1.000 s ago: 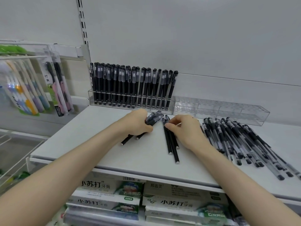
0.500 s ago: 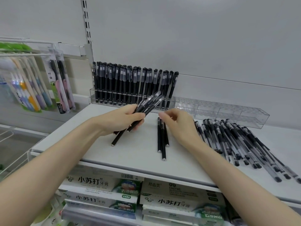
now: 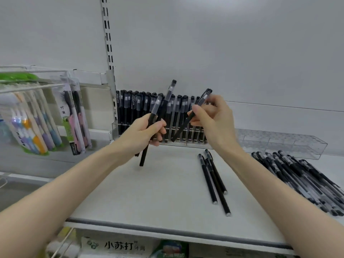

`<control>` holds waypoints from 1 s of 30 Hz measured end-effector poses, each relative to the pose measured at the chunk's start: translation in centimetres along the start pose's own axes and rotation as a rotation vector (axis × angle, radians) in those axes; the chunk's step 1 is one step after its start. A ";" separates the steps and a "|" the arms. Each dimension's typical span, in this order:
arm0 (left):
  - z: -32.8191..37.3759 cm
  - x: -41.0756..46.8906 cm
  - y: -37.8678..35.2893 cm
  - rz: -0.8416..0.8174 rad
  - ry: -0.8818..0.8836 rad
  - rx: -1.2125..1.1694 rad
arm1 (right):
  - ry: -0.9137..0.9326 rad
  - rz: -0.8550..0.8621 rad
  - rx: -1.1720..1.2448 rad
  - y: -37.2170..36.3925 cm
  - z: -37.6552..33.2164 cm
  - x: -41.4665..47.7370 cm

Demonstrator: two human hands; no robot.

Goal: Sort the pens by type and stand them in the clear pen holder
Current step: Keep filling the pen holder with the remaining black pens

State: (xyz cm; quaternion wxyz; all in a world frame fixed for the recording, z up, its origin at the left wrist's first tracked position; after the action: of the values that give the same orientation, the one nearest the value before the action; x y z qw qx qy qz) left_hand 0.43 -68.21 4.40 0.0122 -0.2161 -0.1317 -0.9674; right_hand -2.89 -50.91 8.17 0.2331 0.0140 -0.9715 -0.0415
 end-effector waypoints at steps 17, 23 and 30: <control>-2.9 1.8 2.7 -0.040 -0.031 -0.279 | 0.279 0.151 -0.507 -4.3 0.4 3.9; -2.5 2.1 2.2 -0.061 -0.042 -0.268 | 0.257 0.030 -0.602 -4.9 0.7 4.1; -2.4 1.9 0.6 -0.167 -0.003 -0.313 | 0.127 0.001 -0.265 -4.2 -0.4 2.9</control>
State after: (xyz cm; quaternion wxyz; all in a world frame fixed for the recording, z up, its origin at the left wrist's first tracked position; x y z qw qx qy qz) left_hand -2.27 -69.34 3.24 -0.1020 -0.2051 0.0029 -0.9734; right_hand -5.24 -55.28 9.50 0.2942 -0.0150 -0.9407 -0.1683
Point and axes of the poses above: each hand's wrist, its own x-axis towards the middle knuckle, its own y-axis out of the back of the hand, z = x × y, the point moved 7 cm from there along x, towards the middle knuckle, and after that the axes turned 8 degrees about -y, right-handed, at the moved point
